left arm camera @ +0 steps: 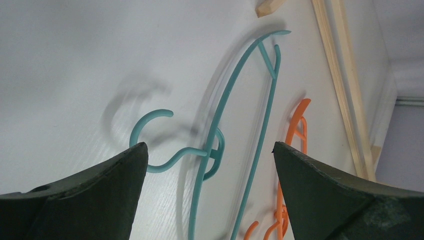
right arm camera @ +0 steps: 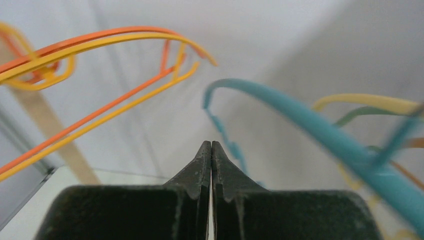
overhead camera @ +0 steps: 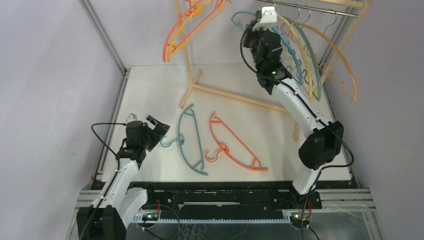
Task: Organize the hangers
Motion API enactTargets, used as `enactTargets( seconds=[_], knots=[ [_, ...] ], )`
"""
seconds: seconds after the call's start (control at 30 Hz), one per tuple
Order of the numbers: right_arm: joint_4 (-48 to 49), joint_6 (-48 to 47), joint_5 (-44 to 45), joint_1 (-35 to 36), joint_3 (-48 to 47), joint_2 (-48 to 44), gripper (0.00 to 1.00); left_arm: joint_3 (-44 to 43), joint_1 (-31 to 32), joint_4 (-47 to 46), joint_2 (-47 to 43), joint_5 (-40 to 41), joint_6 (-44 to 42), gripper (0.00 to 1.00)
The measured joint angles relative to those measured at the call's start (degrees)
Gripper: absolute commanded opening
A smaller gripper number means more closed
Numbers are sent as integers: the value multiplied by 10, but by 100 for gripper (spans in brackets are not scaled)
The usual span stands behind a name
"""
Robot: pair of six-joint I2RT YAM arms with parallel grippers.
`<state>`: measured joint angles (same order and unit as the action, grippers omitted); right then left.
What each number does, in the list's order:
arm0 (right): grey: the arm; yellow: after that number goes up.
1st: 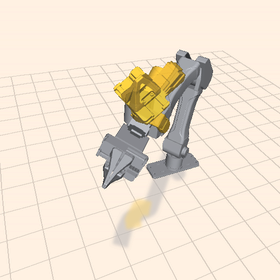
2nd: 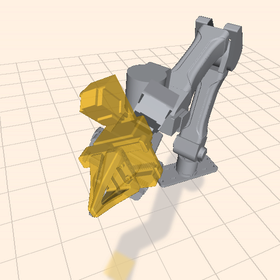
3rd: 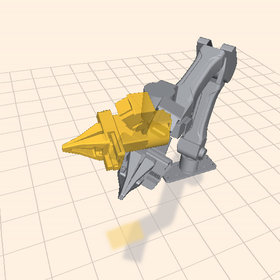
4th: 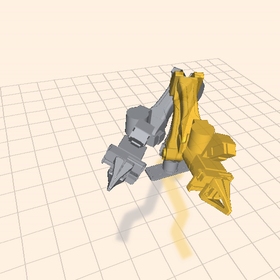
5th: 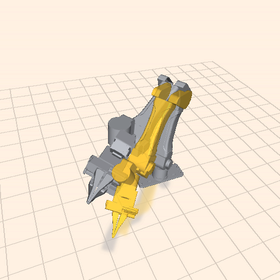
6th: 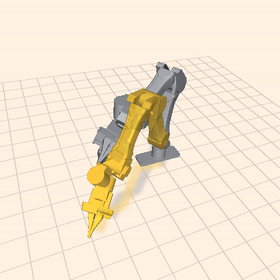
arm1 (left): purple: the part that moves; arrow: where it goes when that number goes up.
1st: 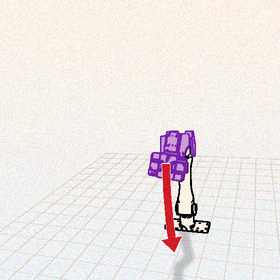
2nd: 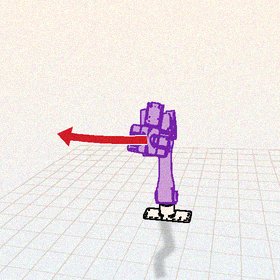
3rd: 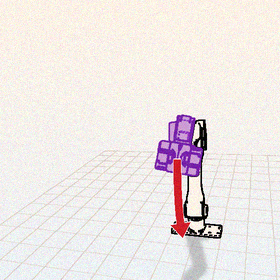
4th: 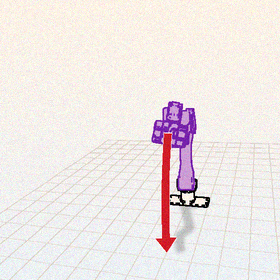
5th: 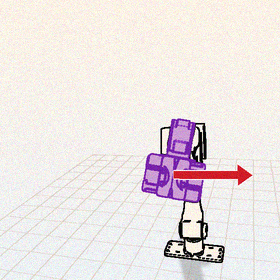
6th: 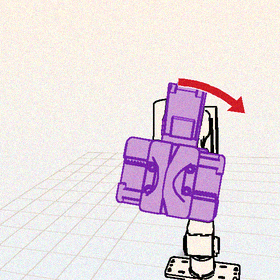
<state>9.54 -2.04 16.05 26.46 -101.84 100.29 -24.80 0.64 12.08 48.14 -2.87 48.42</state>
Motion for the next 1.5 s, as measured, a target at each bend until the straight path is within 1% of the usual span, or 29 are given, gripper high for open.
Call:
enactTargets(
  seconds=[0.1, 0.2, 0.33, 0.5, 0.7, 0.87, 1.1, 1.17, 1.4, 1.5],
  knots=[
    [14, 0, 10, -31, 8, -5, 3, 0, -1, -2, 13, -3, 0, 100],
    [26, 0, 27, -56, 46, -26, 3, 0, -1, -6, 25, -5, 0, 100],
    [42, -3, 60, -77, 122, -76, 2, 0, -1, -14, 42, -9, 0, 100],
    [68, -17, 103, -90, 191, -146, 1, 0, -2, -24, 55, -18, 0, 100],
    [73, -21, 124, -123, 216, -197, 0, 0, -2, -30, 56, -21, 0, 100],
    [69, -24, 141, -163, 219, -208, 0, 0, -2, -30, 54, -21, 1, 100],
    [47, -21, 150, -190, 220, -212, 0, 1, -2, -31, 44, -22, 1, 99],
    [38, -17, 145, -193, 220, -214, 3, 1, -2, -31, 42, -23, 1, 100],
    [-31, 32, 93, -195, 220, -242, 28, 1, -2, -31, 42, -23, 1, 100],
    [-60, 59, 57, -193, 234, -271, 39, 1, -2, -31, 42, -23, 1, 100]
  ],
)
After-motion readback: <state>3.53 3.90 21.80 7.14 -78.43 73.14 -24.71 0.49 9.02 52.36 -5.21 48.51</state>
